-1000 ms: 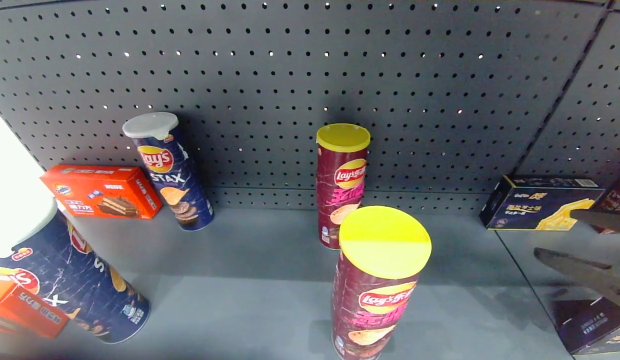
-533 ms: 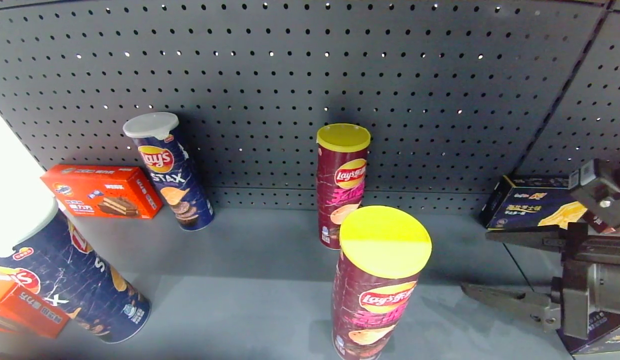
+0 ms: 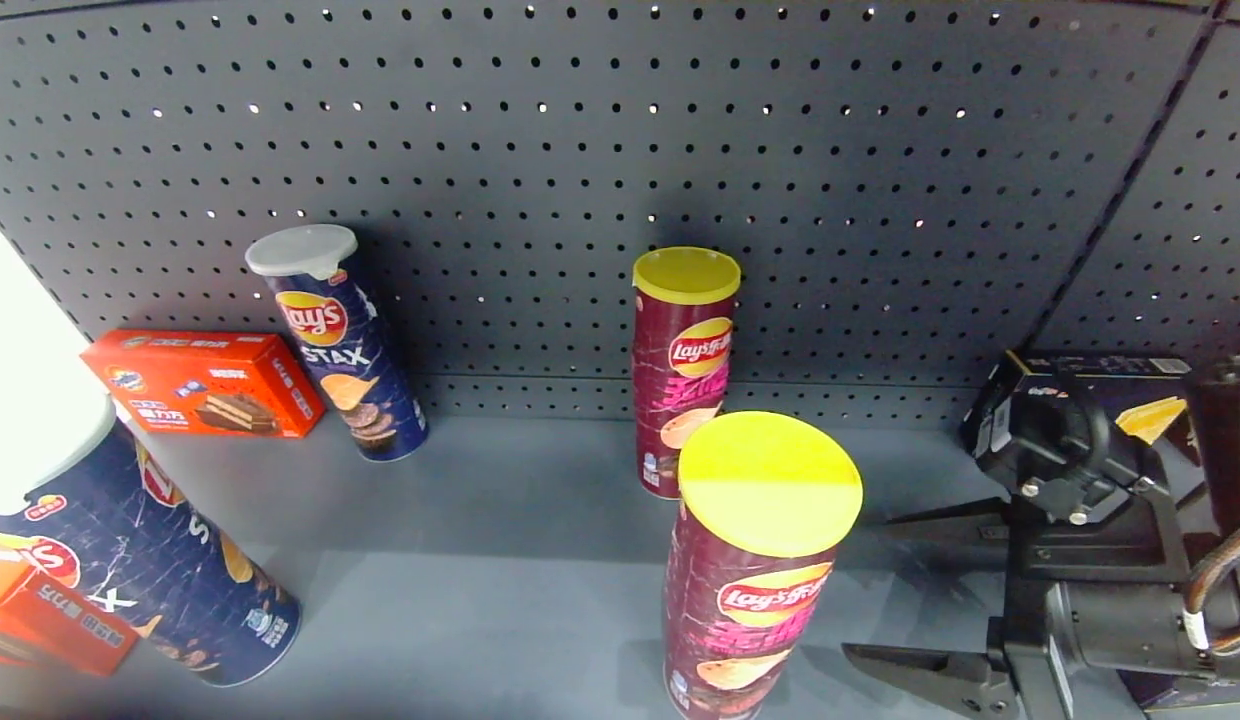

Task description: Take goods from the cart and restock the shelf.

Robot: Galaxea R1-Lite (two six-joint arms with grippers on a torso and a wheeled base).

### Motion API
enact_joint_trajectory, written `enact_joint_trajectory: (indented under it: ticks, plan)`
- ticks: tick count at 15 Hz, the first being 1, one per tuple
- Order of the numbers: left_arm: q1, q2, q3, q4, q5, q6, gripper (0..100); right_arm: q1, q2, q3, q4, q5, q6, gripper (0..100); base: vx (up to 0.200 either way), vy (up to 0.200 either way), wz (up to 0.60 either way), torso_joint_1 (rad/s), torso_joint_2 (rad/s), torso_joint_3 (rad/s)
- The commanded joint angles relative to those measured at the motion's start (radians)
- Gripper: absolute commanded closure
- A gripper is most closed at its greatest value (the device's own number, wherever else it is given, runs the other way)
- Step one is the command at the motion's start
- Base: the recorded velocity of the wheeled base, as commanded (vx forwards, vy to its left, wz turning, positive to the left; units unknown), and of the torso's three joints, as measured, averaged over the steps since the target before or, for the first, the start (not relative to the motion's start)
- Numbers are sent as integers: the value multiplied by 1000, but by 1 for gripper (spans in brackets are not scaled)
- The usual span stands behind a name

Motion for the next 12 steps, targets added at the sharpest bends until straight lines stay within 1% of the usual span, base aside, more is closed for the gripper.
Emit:
enact_joint_trajectory:
  ticks: [1, 6, 12]
  plan:
    - [0, 1, 0, 0, 0, -2, 0, 19, 49, -7, -3, -1, 0, 0, 0, 0, 0, 0, 0, 0]
    - [0, 3, 0, 0, 0, 0, 0, 29, 95, -12, -29, -1, 0, 0, 0, 0, 0, 0, 0, 0]
    - [0, 3, 0, 1, 0, -2, 0, 70, 150, -20, -62, -2, 0, 0, 0, 0, 0, 0, 0, 0]
